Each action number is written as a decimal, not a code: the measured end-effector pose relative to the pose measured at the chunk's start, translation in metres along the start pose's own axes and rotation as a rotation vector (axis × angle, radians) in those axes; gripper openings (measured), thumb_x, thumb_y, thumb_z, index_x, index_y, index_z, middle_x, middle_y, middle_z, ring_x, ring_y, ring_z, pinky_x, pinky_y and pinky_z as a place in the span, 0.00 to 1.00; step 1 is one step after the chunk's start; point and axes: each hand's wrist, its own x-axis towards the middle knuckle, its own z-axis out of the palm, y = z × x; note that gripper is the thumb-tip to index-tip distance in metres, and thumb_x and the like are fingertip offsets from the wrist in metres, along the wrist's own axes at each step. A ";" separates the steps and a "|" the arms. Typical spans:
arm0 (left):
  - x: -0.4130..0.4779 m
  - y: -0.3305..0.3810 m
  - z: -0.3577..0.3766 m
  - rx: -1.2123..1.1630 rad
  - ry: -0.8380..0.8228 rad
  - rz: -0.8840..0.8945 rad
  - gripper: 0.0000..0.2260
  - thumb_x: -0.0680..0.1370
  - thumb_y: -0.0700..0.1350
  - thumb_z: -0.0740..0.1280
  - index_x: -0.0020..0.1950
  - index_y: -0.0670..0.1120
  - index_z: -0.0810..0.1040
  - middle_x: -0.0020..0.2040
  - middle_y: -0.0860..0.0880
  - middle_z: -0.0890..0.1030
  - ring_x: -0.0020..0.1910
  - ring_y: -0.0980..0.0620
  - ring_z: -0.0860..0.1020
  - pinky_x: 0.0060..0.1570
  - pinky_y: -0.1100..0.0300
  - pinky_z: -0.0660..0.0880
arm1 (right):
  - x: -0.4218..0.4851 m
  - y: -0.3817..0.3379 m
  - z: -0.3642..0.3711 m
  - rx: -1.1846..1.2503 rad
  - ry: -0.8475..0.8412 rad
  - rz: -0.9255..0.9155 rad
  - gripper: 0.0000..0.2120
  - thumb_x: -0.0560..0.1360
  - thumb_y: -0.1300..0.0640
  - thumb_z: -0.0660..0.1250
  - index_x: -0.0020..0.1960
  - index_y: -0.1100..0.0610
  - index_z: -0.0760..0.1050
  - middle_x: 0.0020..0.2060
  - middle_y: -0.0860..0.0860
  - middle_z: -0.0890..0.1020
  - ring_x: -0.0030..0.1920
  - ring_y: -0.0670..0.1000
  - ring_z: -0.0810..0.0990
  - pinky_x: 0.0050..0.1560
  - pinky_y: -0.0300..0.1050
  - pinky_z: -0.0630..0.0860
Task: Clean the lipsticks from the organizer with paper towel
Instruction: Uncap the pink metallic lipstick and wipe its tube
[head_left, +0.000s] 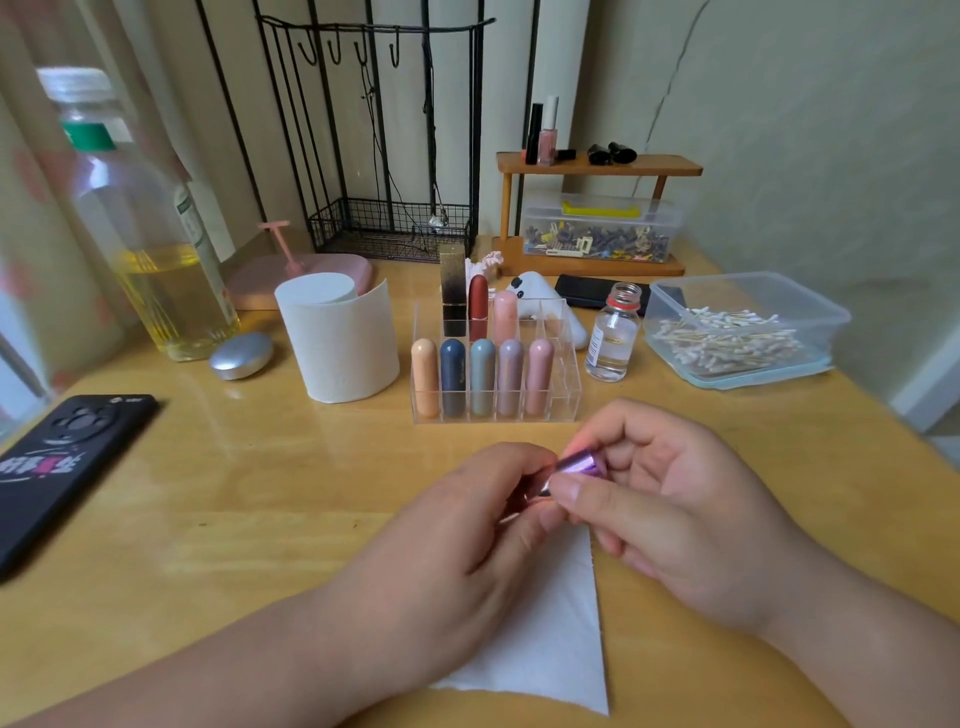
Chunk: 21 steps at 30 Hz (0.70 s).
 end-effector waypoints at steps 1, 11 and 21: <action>0.001 0.001 0.000 0.035 0.001 0.022 0.09 0.83 0.53 0.60 0.60 0.54 0.74 0.51 0.58 0.79 0.52 0.55 0.78 0.51 0.56 0.74 | -0.001 -0.001 0.001 0.000 -0.014 -0.004 0.07 0.69 0.63 0.71 0.44 0.65 0.75 0.34 0.63 0.80 0.25 0.45 0.73 0.22 0.32 0.66; 0.007 0.000 0.000 -0.134 -0.035 0.018 0.10 0.81 0.56 0.63 0.59 0.54 0.74 0.45 0.52 0.81 0.43 0.48 0.78 0.45 0.46 0.75 | 0.000 -0.004 -0.006 0.036 0.017 0.019 0.10 0.68 0.62 0.73 0.42 0.66 0.74 0.32 0.69 0.77 0.23 0.50 0.70 0.20 0.34 0.64; 0.001 -0.012 -0.006 -0.348 0.017 -0.192 0.06 0.78 0.47 0.63 0.54 0.50 0.74 0.46 0.46 0.80 0.44 0.45 0.75 0.49 0.49 0.73 | 0.012 -0.006 -0.032 0.178 0.305 -0.017 0.09 0.64 0.68 0.69 0.37 0.59 0.70 0.29 0.58 0.79 0.29 0.53 0.74 0.23 0.42 0.67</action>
